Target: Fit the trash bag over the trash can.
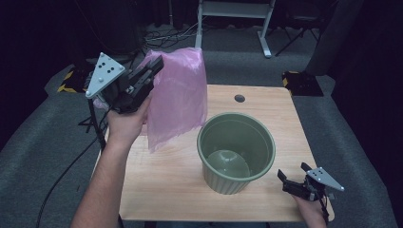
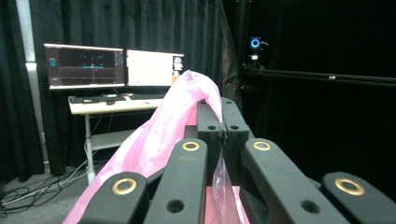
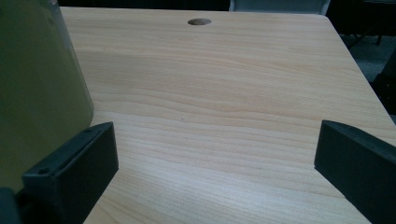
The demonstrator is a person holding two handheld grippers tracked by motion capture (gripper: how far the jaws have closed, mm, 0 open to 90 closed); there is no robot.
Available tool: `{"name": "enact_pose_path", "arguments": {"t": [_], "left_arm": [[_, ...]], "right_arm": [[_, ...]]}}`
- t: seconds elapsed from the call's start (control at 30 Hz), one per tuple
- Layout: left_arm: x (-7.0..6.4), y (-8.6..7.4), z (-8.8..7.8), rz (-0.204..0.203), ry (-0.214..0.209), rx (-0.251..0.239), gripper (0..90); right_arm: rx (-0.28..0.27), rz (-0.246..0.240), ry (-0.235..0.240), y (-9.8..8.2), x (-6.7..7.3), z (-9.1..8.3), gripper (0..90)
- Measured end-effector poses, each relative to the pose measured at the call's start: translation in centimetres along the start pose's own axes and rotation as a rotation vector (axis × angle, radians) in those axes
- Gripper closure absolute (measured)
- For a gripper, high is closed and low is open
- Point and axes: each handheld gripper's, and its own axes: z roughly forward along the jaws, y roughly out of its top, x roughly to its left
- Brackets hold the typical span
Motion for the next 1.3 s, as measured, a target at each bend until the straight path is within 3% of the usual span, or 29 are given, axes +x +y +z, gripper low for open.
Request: {"name": "enact_pose_path", "arguments": {"t": [0.27,0.73,1.3], "left_arm": [[-1.2,-0.1,1.4,-0.015,-0.036,0.007,89.4],[-5.0,-1.0,4.7,-0.016,-0.131,0.028,89.4],[-10.0,-4.9,9.8,-0.008,-0.232,0.116,89.3]], "right_arm": [[-0.001,0.008,-0.004,0.0,-0.2,-0.1,0.0],[-0.009,0.017,-0.007,0.0,-0.5,-0.4,0.0],[-0.02,0.024,-0.006,0.1,-0.8,-0.7,0.0]]}}
